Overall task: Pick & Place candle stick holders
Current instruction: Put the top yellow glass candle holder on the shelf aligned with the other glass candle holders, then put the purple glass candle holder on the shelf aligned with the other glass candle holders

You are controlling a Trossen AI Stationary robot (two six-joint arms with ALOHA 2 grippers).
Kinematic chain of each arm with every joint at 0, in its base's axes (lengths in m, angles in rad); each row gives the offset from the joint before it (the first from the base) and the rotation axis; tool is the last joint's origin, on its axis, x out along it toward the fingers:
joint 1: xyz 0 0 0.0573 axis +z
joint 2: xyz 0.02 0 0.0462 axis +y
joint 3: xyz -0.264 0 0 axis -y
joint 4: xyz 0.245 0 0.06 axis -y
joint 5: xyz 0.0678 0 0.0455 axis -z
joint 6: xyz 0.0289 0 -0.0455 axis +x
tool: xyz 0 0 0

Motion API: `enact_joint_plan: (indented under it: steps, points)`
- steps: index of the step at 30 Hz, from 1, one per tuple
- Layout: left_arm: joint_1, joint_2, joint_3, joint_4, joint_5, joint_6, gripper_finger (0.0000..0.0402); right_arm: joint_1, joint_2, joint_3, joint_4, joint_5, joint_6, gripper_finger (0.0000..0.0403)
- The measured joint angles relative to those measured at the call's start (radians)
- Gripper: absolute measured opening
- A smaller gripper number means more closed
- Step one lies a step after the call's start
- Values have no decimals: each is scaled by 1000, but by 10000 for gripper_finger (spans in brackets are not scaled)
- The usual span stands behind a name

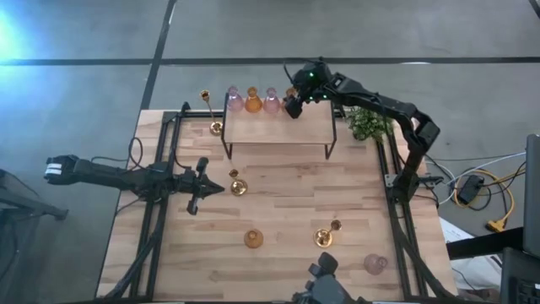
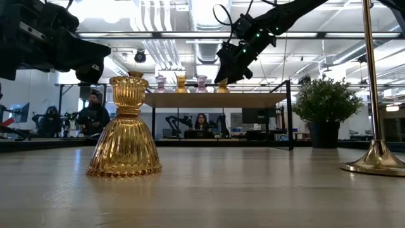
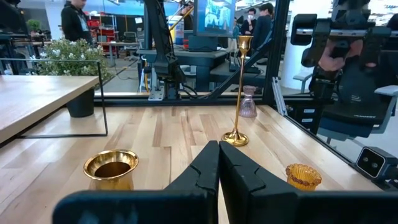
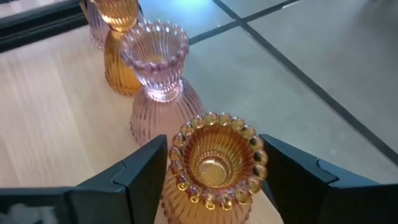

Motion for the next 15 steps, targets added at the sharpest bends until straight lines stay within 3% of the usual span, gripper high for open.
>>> enact_joint_plan:
  steps: [15]
  points:
    - [0,0,0,0,0,0,14,1,-189,0,2,-2,-5,244]
